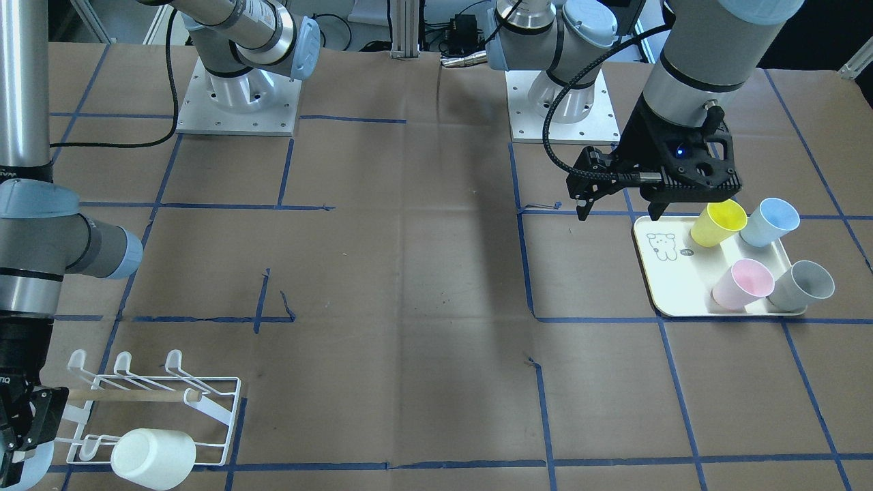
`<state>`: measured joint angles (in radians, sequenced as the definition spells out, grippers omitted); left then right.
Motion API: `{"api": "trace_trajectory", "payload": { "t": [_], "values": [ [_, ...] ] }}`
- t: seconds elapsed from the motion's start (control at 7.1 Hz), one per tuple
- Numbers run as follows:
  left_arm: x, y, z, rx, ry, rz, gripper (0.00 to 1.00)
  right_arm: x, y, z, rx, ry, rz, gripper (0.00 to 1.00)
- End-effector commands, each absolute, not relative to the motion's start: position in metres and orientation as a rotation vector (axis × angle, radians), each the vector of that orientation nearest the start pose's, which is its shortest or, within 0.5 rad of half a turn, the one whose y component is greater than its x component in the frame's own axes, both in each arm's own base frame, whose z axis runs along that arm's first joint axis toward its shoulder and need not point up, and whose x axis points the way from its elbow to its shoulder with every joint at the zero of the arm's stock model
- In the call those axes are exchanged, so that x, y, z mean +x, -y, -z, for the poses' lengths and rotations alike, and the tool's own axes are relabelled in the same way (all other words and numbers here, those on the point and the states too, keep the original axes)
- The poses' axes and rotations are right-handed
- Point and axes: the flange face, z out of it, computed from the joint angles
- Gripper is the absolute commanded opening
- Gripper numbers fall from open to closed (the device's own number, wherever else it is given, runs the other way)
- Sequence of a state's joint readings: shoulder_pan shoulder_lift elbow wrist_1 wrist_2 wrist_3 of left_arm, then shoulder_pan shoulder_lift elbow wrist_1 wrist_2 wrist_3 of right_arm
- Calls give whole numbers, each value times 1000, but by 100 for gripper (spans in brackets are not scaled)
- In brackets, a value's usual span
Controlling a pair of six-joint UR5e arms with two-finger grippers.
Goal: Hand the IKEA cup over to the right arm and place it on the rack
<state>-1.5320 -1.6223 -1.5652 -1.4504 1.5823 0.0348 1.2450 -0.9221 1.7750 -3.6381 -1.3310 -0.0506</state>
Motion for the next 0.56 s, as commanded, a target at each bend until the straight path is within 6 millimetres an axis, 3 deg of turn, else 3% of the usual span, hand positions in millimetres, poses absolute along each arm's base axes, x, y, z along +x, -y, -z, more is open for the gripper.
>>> {"api": "trace_trajectory", "payload": {
  "t": [0.0, 0.14, 0.42],
  "values": [
    [-118, 525, -476, -15, -3126, 112, 100, -54, 651, -257, 143, -2600, 1787, 43],
    [-118, 525, -477, -15, -3126, 115, 100, -55, 651, -258, 172, -2603, 1785, 98],
    [-115, 521, -481, -18, -3123, 126, 100, -54, 652, -266, 171, -2597, 1790, 100]
  ]
}}
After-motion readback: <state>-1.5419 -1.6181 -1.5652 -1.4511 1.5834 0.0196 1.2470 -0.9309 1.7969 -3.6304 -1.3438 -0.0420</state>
